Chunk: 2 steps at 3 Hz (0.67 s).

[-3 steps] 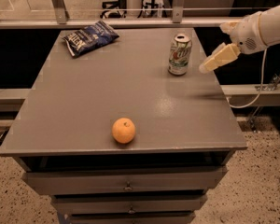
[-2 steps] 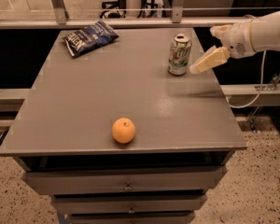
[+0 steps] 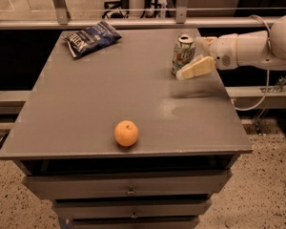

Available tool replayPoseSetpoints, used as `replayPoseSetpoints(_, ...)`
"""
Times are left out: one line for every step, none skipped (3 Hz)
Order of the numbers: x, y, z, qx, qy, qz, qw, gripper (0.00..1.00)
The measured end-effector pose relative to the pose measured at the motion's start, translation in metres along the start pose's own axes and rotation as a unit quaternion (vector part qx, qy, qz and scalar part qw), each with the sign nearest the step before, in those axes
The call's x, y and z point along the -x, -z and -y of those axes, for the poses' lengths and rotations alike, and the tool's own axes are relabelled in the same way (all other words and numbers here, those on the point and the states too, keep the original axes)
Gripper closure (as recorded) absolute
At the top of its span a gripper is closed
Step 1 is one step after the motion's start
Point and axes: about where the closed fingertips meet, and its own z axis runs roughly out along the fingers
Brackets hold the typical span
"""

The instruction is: Knock 7up can over

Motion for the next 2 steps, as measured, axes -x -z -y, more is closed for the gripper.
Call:
replayPoseSetpoints(0.009,-0.010,-0.016,0.026,-0.013,0.044,0.9986,0.00)
replayPoseSetpoints(0.025,-0.020,-0.044,0.064,-0.023,0.085,0.9940,0.00)
